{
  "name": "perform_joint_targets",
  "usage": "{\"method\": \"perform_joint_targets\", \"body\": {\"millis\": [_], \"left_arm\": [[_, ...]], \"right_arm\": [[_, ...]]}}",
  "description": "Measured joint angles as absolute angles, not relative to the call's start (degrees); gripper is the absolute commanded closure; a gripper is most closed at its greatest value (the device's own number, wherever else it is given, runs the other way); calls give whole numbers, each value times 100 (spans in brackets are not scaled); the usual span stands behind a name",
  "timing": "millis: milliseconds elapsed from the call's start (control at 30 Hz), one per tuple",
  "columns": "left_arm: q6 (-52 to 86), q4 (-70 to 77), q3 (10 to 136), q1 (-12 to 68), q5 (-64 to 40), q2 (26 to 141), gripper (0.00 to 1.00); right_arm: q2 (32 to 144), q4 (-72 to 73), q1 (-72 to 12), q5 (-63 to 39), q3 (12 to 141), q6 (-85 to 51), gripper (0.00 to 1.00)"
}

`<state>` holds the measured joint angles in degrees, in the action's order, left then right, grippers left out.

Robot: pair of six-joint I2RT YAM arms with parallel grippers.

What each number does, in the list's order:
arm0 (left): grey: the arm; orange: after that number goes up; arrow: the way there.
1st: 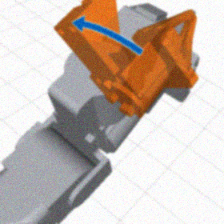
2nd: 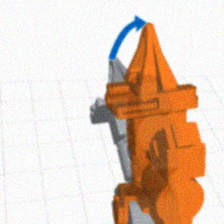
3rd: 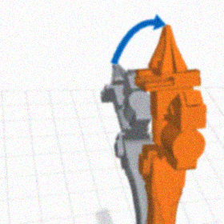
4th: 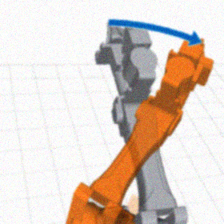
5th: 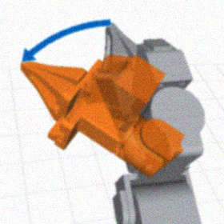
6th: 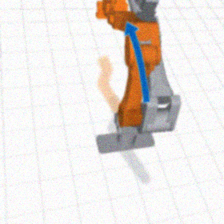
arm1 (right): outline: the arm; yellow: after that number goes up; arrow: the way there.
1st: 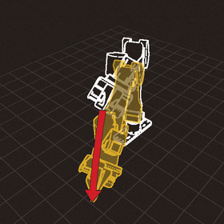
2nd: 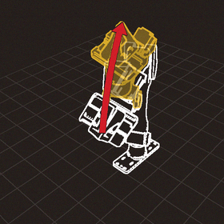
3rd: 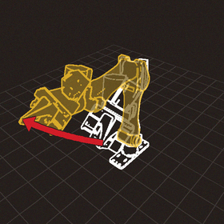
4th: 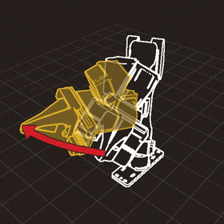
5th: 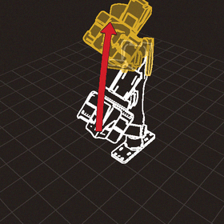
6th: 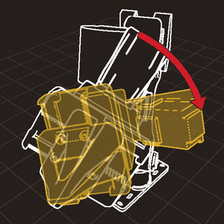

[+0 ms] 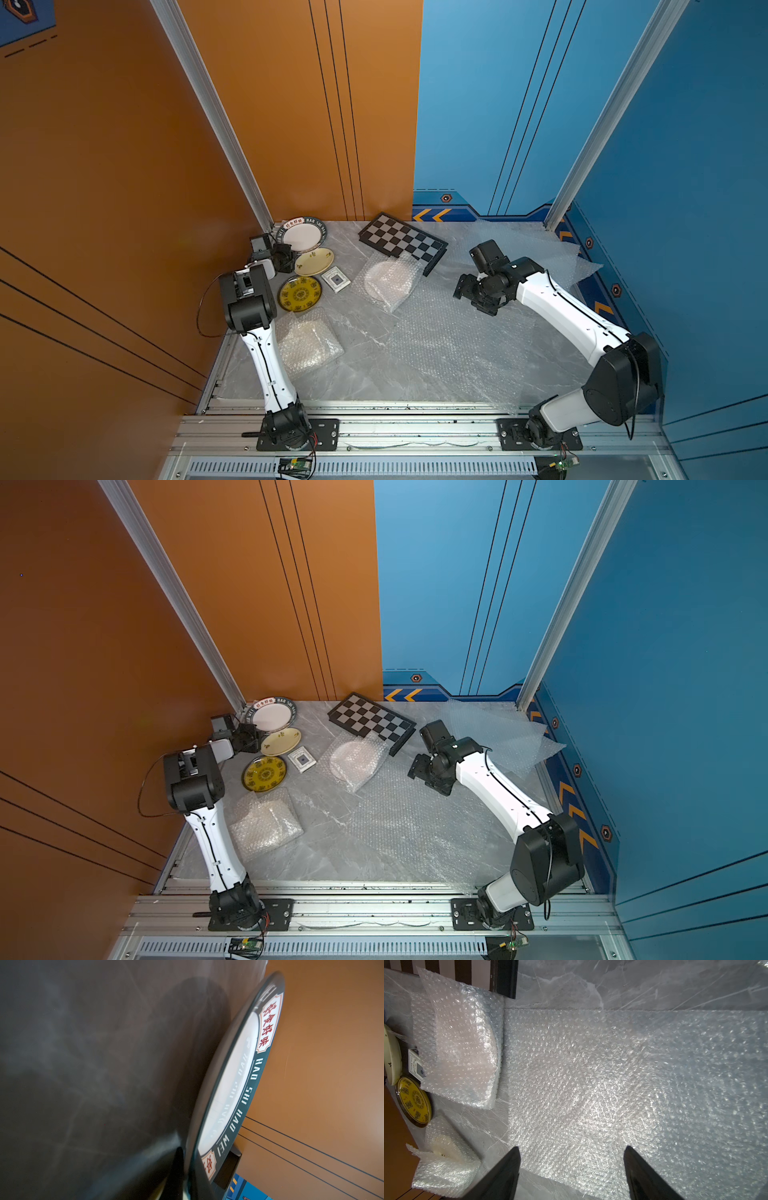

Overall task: Unpack dinner plates from bubble wrap
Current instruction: Place the plate at the corner of the board.

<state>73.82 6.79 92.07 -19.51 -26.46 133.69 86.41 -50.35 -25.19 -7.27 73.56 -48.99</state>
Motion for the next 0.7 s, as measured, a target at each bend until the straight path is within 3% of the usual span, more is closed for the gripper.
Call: {"method": "perform_joint_targets", "body": {"millis": [700], "left_arm": [[7631, 963, 8720, -1820, -3030, 13146, 100]], "right_arm": [[8980, -4987, -2770, -707, 7518, -4899, 20]]}}
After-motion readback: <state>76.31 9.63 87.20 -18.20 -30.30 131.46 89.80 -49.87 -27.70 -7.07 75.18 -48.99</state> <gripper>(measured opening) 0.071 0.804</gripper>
